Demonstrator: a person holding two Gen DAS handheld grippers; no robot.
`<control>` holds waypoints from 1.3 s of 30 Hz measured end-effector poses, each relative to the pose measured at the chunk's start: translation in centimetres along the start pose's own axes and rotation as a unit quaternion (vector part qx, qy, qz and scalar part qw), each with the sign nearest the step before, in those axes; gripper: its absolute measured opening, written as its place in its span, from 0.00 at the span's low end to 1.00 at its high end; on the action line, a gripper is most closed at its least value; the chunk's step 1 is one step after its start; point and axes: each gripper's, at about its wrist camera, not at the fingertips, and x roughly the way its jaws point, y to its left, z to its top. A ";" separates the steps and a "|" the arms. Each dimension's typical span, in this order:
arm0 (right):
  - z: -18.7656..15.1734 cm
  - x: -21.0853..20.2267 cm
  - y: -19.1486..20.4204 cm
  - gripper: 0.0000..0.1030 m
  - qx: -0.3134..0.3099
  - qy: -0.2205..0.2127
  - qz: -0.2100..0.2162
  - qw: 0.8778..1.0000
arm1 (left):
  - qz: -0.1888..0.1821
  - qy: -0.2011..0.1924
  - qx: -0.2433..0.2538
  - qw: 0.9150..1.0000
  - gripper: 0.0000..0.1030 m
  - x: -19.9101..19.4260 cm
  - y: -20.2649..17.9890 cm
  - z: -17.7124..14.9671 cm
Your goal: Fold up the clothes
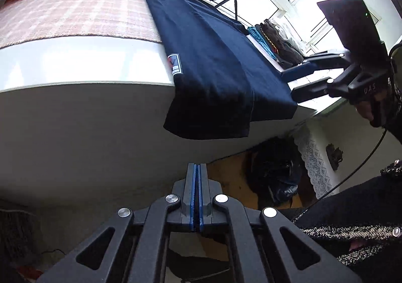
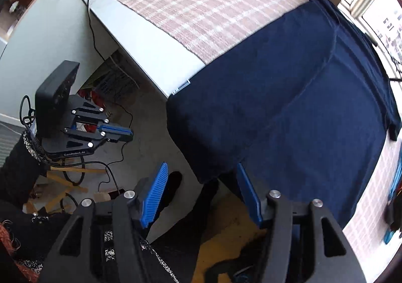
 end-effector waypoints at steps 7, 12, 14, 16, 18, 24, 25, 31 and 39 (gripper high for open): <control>-4.0 7.4 -1.6 0.50 0.113 -0.016 0.031 0.993 | 0.000 0.026 0.019 0.999 0.00 0.6 -1.0 0.4; -3.5 7.7 -2.5 0.36 0.143 -0.052 0.052 0.987 | 0.017 0.044 0.040 0.998 0.00 0.2 -1.6 1.6; -3.7 7.2 -2.8 0.04 0.153 -0.043 0.094 0.983 | 0.017 0.041 0.048 0.998 0.00 -0.7 -2.2 1.9; -4.5 5.3 -2.9 0.04 0.155 -0.046 0.092 0.983 | 0.017 0.036 0.053 0.998 0.00 -1.9 -2.7 2.3; -5.5 3.4 -3.1 0.10 0.154 -0.029 0.088 0.984 | 0.023 0.029 0.059 0.998 0.00 -3.5 -3.1 3.0; -5.9 -7.7 -5.5 0.15 0.160 -0.112 0.104 0.975 | 0.045 -0.015 0.080 0.996 0.04 -8.3 -4.4 8.2; -5.1 -10.1 -6.4 0.15 0.156 -0.139 0.100 0.973 | 0.052 -0.020 0.088 0.995 0.05 -8.4 -4.7 9.3; 3.2 -19.8 -11.2 0.21 0.079 -0.220 -0.010 0.972 | 0.089 -0.007 0.079 0.993 0.05 -3.4 -5.5 16.6; 21.2 -14.5 -23.6 0.35 0.009 -0.225 -0.049 0.973 | 0.073 0.020 -0.008 0.997 0.06 7.0 -3.4 23.1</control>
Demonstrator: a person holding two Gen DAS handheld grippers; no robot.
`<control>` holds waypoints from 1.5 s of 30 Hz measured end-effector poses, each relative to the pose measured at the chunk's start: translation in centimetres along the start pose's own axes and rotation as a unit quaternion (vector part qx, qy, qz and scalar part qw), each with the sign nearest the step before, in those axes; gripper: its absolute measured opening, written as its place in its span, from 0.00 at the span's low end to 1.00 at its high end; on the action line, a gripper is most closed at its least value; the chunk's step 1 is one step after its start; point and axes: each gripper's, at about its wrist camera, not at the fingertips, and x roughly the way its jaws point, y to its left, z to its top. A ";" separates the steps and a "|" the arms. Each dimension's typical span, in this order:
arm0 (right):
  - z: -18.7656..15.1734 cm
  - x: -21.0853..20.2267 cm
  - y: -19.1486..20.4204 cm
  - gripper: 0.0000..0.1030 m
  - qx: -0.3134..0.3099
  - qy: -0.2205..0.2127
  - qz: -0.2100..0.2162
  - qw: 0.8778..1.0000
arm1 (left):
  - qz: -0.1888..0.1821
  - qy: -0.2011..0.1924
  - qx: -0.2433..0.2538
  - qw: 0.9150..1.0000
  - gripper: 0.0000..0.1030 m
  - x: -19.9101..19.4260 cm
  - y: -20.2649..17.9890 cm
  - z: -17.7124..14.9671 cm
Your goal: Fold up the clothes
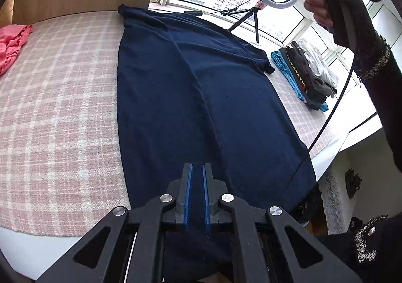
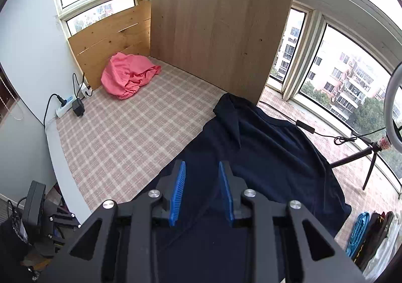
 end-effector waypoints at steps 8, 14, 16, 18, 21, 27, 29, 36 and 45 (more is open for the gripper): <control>5.9 20.9 -3.6 0.39 -0.057 0.078 0.005 0.995 | -0.007 0.042 -0.071 0.997 0.09 5.5 3.0 0.1; 6.9 26.6 -3.9 0.39 -0.097 0.081 -0.014 0.992 | -0.018 0.053 -0.074 0.996 0.08 5.6 3.5 0.1; 7.3 26.5 -5.5 0.28 -0.059 0.069 0.001 0.996 | -0.013 0.056 -0.060 0.997 0.08 5.6 3.1 0.1; 7.7 25.9 -8.3 0.06 0.003 0.056 0.024 0.998 | -0.016 0.058 -0.055 0.997 0.08 5.6 3.0 0.1; 7.8 25.0 -14.5 0.06 0.139 0.036 0.041 0.989 | -0.030 0.057 -0.066 0.996 0.08 5.6 3.5 0.0; 7.7 22.1 -17.5 0.27 0.145 0.015 -0.065 0.987 | -0.037 0.060 -0.064 0.995 0.08 5.7 3.5 0.2; 8.8 21.5 -15.7 0.31 0.098 0.003 -0.043 0.994 | -0.039 0.061 -0.065 0.995 0.08 5.7 3.4 0.2; 12.0 27.0 -6.7 0.34 -0.106 0.056 -0.043 0.992 | -0.044 0.064 -0.063 0.995 0.08 5.4 3.5 0.2; 12.8 31.1 -6.0 0.07 -0.172 0.103 -0.096 0.975 | -0.054 0.058 -0.067 0.995 0.09 5.2 3.9 -0.1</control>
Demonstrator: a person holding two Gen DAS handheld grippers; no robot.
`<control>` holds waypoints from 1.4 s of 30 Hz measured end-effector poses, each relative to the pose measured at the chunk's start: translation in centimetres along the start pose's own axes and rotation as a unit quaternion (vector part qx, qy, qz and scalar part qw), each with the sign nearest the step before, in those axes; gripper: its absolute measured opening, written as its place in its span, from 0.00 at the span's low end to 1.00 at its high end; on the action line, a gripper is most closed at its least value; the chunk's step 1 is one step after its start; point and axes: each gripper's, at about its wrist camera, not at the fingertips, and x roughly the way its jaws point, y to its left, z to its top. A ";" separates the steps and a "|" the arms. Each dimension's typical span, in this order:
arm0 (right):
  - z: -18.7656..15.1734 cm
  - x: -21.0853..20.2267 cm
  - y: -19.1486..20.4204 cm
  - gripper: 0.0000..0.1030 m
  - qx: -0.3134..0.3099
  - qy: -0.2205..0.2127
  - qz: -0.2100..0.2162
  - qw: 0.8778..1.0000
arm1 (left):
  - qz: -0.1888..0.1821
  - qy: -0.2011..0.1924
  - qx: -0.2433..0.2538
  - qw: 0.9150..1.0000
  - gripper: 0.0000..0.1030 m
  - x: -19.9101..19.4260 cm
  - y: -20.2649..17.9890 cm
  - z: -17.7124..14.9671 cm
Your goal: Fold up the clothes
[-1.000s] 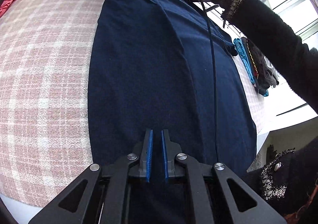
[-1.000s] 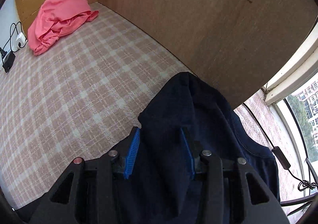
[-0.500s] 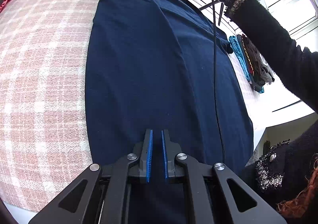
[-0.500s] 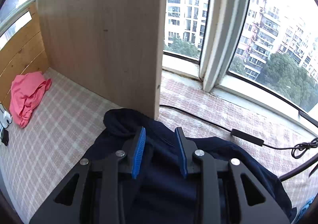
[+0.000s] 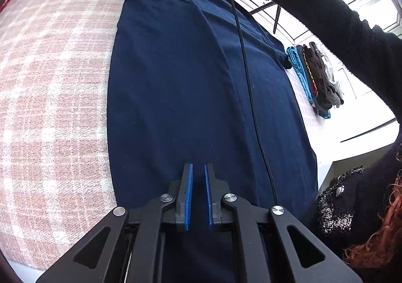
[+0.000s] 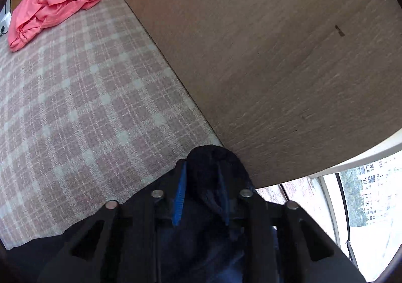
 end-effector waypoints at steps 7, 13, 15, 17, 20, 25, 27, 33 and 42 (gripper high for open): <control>0.6 -3.1 -4.1 0.29 0.052 -0.024 -0.039 0.998 | -0.006 -0.001 -0.007 1.000 0.09 0.0 0.2 0.0; -1.2 -6.7 -5.2 0.43 0.096 -0.060 0.026 0.993 | -0.006 -0.001 -0.013 1.000 0.09 -0.1 0.1 0.0; -2.4 -7.1 -3.8 0.43 0.091 -0.050 0.057 0.993 | -0.005 -0.001 -0.012 1.000 0.09 -0.1 0.0 -0.1; -3.8 -6.8 -1.5 0.43 0.065 -0.028 0.070 0.995 | -0.002 -0.002 -0.007 1.000 0.09 -0.1 0.0 -0.2; -6.7 -5.8 -2.6 0.43 0.141 -0.011 0.081 0.987 | -0.001 -0.007 -0.010 1.000 0.09 -0.1 -0.1 -0.3; -9.8 -3.2 -7.9 0.47 0.306 0.008 0.104 0.946 | 0.001 -0.011 -0.009 1.000 0.09 0.0 -0.2 -0.4; -9.5 -1.6 -8.6 0.47 0.315 0.019 0.134 0.939 | 0.002 -0.012 -0.008 1.000 0.09 0.0 -0.3 -0.4; -9.5 0.2 -9.0 0.36 0.310 0.008 0.179 0.934 | 0.001 -0.014 -0.009 1.000 0.09 0.1 -0.3 -0.4; -9.8 -0.4 -9.9 0.06 0.291 0.000 0.152 0.944 | -0.006 -0.013 -0.012 1.000 0.09 0.0 0.0 -0.3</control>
